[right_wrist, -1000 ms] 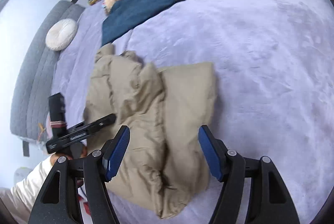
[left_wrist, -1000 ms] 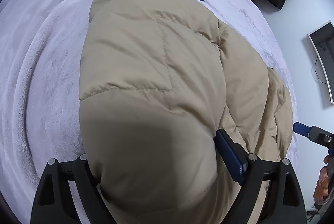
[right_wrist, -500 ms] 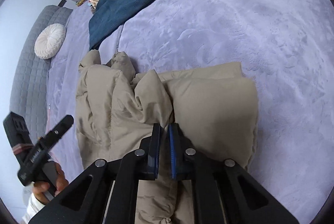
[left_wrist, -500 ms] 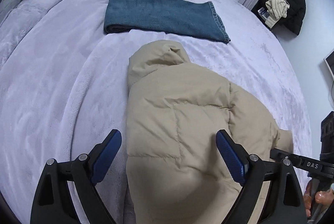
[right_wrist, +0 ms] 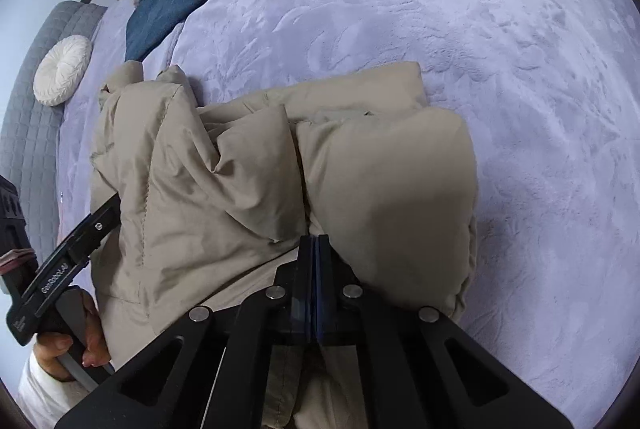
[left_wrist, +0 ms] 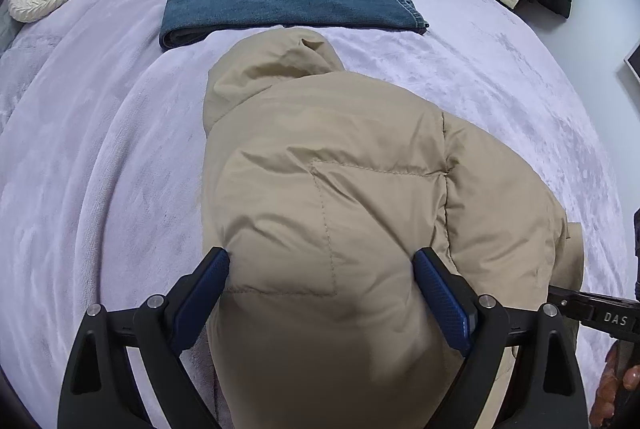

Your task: Fold large clothes

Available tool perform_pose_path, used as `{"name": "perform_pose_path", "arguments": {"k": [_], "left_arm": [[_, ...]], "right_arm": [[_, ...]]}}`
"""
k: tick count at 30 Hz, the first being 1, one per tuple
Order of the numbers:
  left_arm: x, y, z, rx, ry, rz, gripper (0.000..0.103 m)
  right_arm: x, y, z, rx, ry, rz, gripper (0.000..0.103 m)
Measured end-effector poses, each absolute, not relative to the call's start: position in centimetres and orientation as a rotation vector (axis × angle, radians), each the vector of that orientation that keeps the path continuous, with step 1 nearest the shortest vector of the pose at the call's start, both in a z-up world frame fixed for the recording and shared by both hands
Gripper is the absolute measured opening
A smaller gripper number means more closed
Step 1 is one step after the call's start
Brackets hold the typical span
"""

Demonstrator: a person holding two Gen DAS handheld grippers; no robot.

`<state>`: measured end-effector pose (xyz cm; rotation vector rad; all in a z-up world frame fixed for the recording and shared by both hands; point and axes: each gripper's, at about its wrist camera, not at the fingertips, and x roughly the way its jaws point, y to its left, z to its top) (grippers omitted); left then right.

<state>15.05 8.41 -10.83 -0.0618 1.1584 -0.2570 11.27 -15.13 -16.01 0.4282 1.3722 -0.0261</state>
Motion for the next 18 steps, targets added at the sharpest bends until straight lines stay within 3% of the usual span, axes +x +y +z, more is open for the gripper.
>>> {"name": "perform_pose_path", "arguments": {"k": [2,3,9,18], "left_arm": [[15.0,8.8,-10.9,-0.072,1.162,-0.257,0.093],[14.9,8.9,-10.9,-0.076,1.162,-0.258,0.093],[14.7,9.0,-10.9,-0.079,1.159,-0.255,0.094],[13.3,10.2,-9.5,-0.069,1.18,-0.258,0.094]], "right_arm": [[10.7,-14.9,-14.8,0.439,1.368,-0.01,0.001],[10.3,-14.8,-14.1,0.448,1.358,0.005,0.006],[7.7,-12.9,-10.9,0.453,1.337,0.089,0.006],[6.5,-11.2,-11.0,0.458,1.357,0.114,0.006]]}}
